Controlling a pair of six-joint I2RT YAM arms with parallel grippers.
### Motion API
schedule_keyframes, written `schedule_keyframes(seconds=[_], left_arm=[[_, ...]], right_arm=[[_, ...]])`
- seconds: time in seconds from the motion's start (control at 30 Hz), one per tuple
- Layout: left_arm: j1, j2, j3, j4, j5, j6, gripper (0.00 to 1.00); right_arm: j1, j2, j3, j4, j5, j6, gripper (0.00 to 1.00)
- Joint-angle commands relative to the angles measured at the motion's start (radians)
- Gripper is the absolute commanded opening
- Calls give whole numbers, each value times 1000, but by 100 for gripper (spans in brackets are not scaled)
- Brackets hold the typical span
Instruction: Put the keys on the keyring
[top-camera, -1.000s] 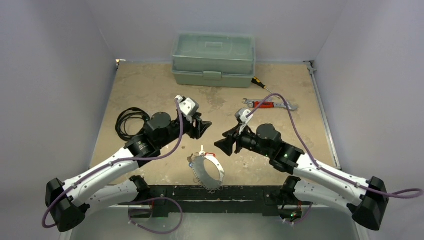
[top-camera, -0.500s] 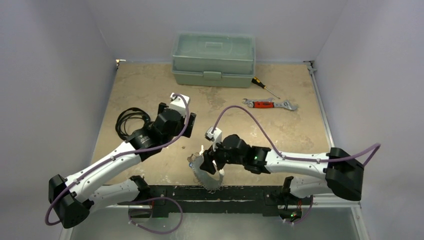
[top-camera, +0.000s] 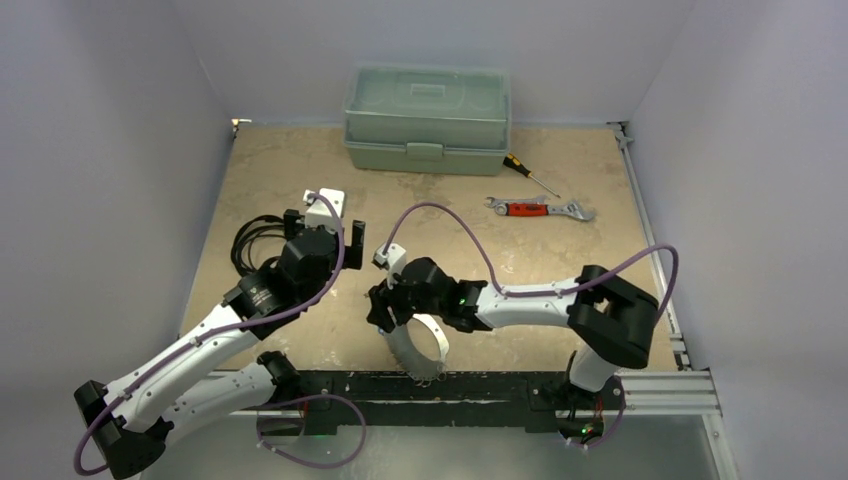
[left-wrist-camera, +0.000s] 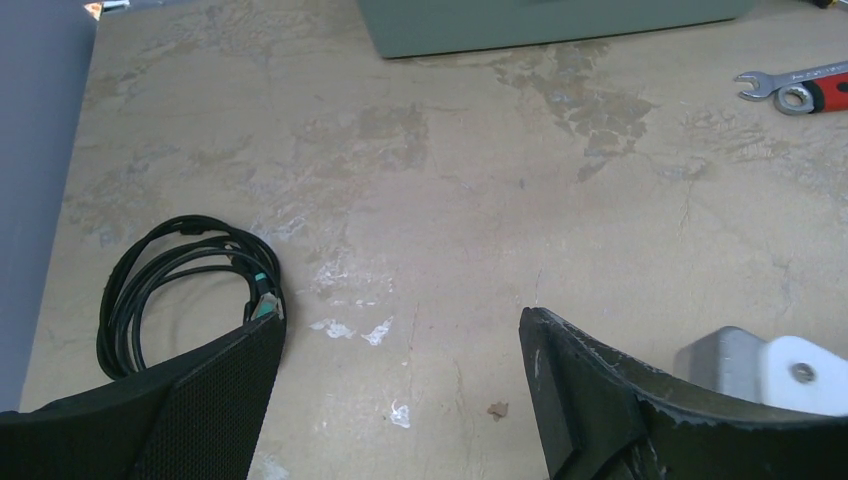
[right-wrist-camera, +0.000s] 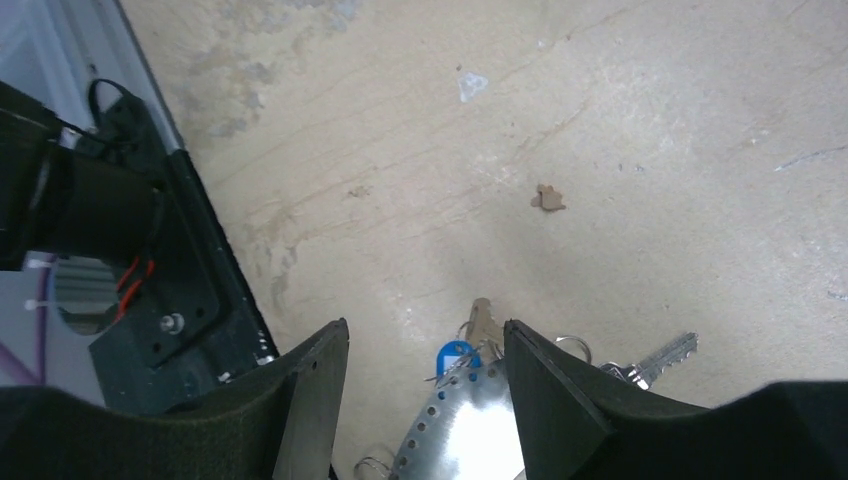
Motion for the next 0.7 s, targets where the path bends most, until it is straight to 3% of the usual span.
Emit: schedule_keyframes(seconds=[0.0, 0.47, 0.67], left_arm=[[6, -9, -5, -1, -26, -16, 87], [7, -14, -6, -1, -8, -15, 86], [6, -12, -6, 0, -5, -13, 86]], right_arm=[[-1, 50, 60, 20, 44, -14, 61], [-1, 123, 73, 17, 72, -28, 59], [-1, 153, 84, 24, 48, -31, 37]])
